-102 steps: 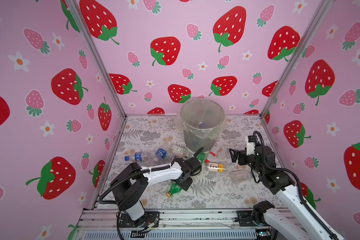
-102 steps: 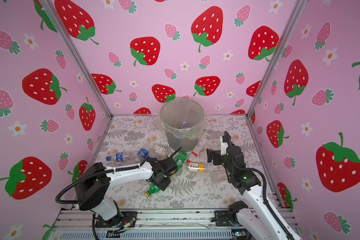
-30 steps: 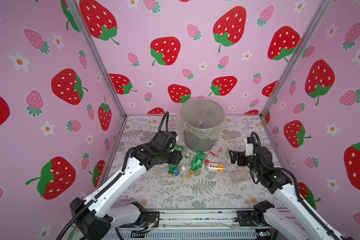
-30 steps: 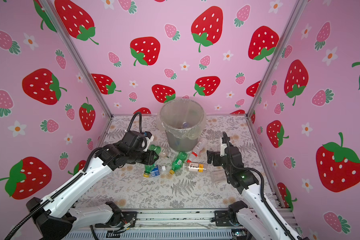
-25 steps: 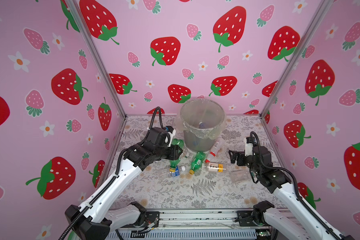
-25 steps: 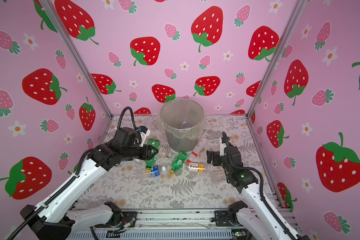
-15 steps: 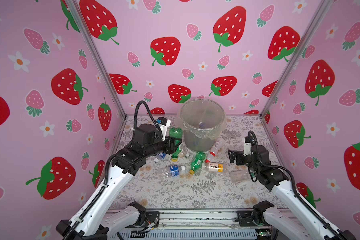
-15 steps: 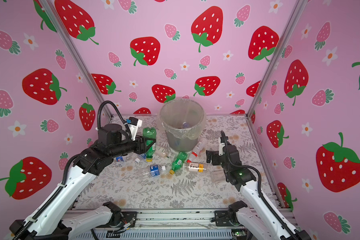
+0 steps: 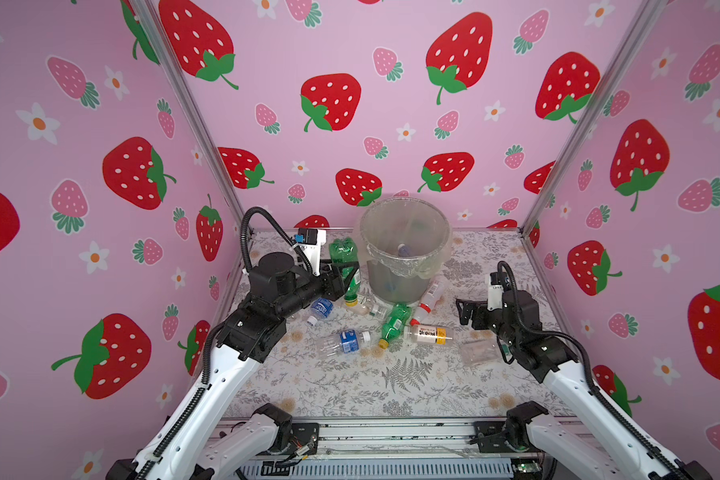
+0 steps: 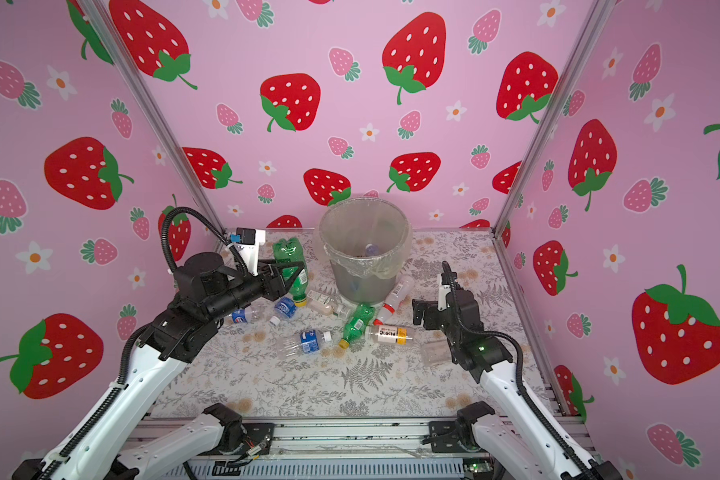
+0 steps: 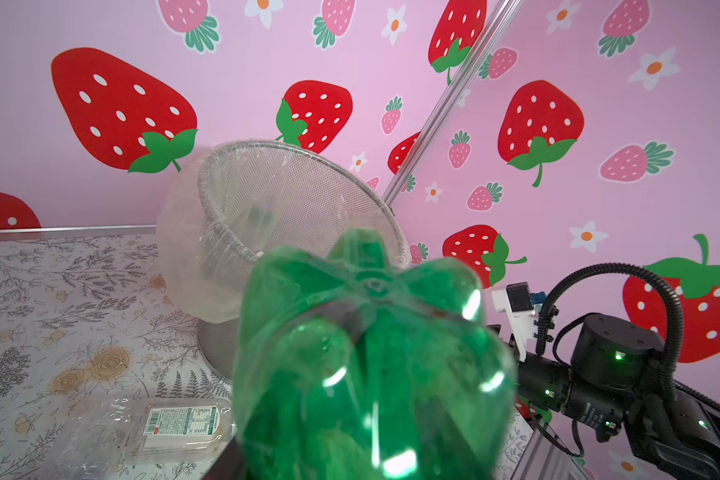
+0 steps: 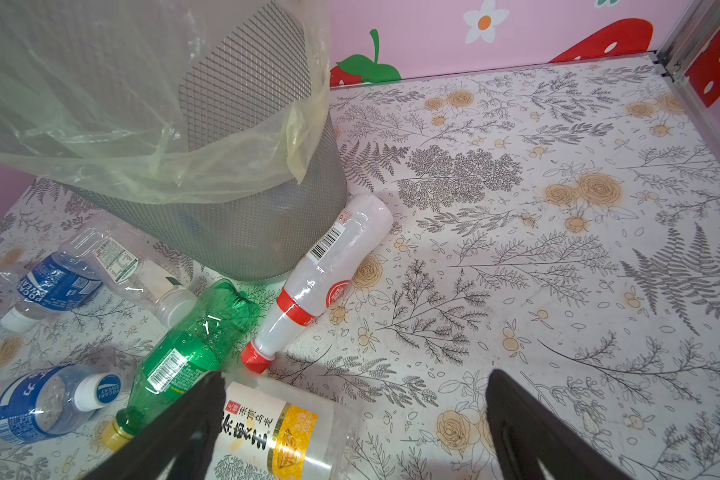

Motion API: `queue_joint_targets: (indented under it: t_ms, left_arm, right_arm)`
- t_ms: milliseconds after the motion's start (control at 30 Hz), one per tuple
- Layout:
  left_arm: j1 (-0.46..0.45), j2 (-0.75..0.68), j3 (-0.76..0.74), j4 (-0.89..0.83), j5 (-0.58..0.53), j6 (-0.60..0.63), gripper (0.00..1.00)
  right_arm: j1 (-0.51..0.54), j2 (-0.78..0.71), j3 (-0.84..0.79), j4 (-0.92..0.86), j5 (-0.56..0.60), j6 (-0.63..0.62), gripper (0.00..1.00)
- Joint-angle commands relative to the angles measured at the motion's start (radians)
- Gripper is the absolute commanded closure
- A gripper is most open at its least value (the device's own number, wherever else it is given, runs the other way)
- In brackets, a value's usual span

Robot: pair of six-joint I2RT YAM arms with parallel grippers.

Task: Throw the plastic bottles in the bin
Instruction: 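Lift the green soda bottle with the left gripper toward the bin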

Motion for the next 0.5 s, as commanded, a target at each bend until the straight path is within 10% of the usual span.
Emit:
queue_joint_targets:
  t_ms: [0,467]
  left_arm:
    - [0.009,-0.024,-0.003,0.021,-0.007,0.005,0.5]
    - [0.011,0.072,0.116,0.065,-0.006,0.014,0.48]
  right_arm:
    - [-0.006,-0.014,-0.001,-0.005,0.017,-0.003,0.01]
    - [-0.007,0.001,-0.003,0.011,0.011,-0.001,0.01]
